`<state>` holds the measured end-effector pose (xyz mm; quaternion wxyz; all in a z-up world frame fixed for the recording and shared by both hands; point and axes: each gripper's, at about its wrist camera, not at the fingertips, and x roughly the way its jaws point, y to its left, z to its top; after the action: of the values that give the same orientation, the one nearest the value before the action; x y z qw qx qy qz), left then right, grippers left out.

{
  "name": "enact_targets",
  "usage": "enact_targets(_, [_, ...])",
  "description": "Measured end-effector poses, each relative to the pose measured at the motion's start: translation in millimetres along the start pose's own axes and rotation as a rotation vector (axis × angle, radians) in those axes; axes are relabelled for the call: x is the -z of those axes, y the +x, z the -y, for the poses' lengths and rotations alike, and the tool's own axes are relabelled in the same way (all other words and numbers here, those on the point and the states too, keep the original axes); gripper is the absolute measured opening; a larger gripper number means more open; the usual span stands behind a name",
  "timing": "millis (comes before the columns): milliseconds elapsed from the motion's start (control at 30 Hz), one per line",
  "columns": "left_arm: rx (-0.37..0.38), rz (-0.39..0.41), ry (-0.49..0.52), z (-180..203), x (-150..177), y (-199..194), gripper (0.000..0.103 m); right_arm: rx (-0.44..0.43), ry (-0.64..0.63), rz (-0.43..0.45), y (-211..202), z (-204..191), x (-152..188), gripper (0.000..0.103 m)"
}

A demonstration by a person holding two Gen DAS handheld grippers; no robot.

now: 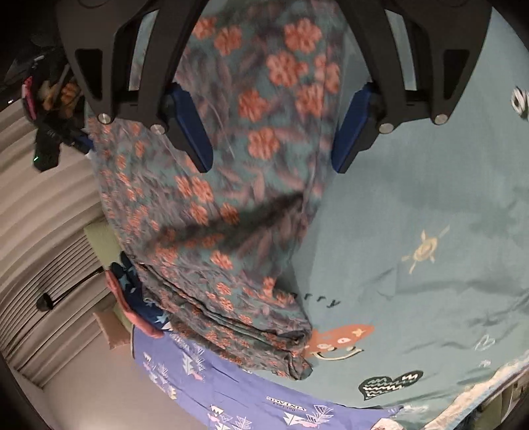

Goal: Fold small clothes

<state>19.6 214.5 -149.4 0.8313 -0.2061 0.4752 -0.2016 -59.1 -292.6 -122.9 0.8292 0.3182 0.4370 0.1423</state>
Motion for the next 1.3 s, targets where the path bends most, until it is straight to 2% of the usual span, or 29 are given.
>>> enact_targets(133, [0.024, 0.014, 0.006, -4.4, 7.7, -2.5, 0.075, -0.036, 0.030, 0.013, -5.8, 8.5, 15.7, 0.048])
enact_targets(233, [0.015, 0.022, 0.002, -1.4, 8.9, 0.7, 0.075, -0.060, 0.034, 0.028, 1.1, 8.0, 12.8, 0.048])
enact_targets(267, [0.013, 0.028, 0.009, 1.2, 9.4, 1.0, 0.071, -0.088, 0.037, 0.030, 6.6, 7.5, 9.3, 0.048])
enact_targets(300, [0.015, 0.033, 0.025, 4.9, 9.6, 0.8, 0.050, -0.104, 0.040, 0.029, 8.8, 8.0, 8.9, 0.048])
enact_targets(333, [0.015, 0.039, 0.036, 8.2, 9.5, 0.0, 0.036, -0.124, 0.048, 0.031, 12.9, 8.4, 6.1, 0.048])
enact_targets(367, [0.037, 0.043, 0.026, 9.5, 9.2, -2.3, 0.006, -0.145, 0.059, 0.032, 16.5, 7.3, 3.4, 0.046])
enact_targets(400, [0.059, 0.051, 0.005, 9.0, 9.8, -5.7, 0.007, -0.162, 0.061, 0.027, 18.3, 5.6, 1.9, 0.018])
enact_targets(433, [0.071, 0.075, -0.010, 10.9, 11.7, -11.8, 0.007, -0.193, 0.070, 0.001, 23.0, 3.1, 0.6, 0.004])
enact_targets(500, [0.082, 0.116, 0.006, 20.3, 16.8, -25.9, 0.006, -0.198, 0.089, 0.022, 20.8, -0.8, 1.6, 0.003])
enact_targets(567, [0.112, 0.152, 0.022, 29.8, 21.8, -43.8, 0.006, -0.210, 0.079, 0.091, 0.5, -5.5, 3.8, 0.003])
enact_targets(700, [0.192, 0.199, 0.041, 39.7, 26.4, -78.7, 0.006, -0.296, 0.109, 0.189, -48.4, 2.8, 3.8, 0.002])
enact_targets(800, [0.224, 0.208, 0.038, 36.5, 31.4, -93.1, 0.006, -0.281, 0.117, 0.239, -81.0, 14.2, 10.4, 0.002])
enact_targets(867, [0.207, 0.206, 0.042, 31.8, 37.9, -94.5, 0.006, -0.233, 0.114, 0.228, -85.9, 20.8, 16.7, 0.002])
enact_targets(933, [0.159, 0.182, 0.041, 25.1, 46.0, -88.8, 0.006, -0.185, 0.117, 0.194, -81.7, 27.5, 23.7, 0.006])
enact_targets(967, [0.135, 0.168, 0.039, 22.7, 49.4, -84.8, 0.011, -0.150, 0.120, 0.183, -79.3, 31.8, 27.3, 0.006])
enact_targets(1000, [0.084, 0.144, 0.039, 19.7, 53.7, -78.5, 0.031, -0.106, 0.116, 0.171, -75.3, 35.2, 30.6, 0.009])
enact_targets(1033, [0.043, 0.134, 0.039, 18.9, 57.1, -75.2, 0.044, -0.059, 0.103, 0.157, -70.4, 36.9, 35.1, 0.017])
enact_targets(1067, [0.001, 0.128, 0.038, 17.8, 60.2, -71.2, 0.062, -0.022, 0.089, 0.140, -64.8, 36.8, 38.2, 0.024])
enact_targets(1100, [-0.026, 0.120, 0.044, 17.6, 63.7, -66.6, 0.063, -0.006, 0.078, 0.121, -59.2, 35.6, 40.4, 0.039])
enact_targets(1133, [-0.033, 0.101, 0.057, 17.4, 67.1, -62.1, 0.063, -0.001, 0.067, 0.107, -55.4, 35.6, 42.6, 0.050])
enact_targets(1233, [-0.008, 0.035, 0.060, 17.4, 74.4, -47.1, 0.068, 0.004, 0.038, 0.090, -48.6, 33.0, 45.6, 0.063])
enact_targets(1300, [0.002, 0.047, 0.071, 18.9, 78.7, -41.4, 0.075, 0.002, 0.027, 0.104, -46.9, 32.4, 45.7, 0.071])
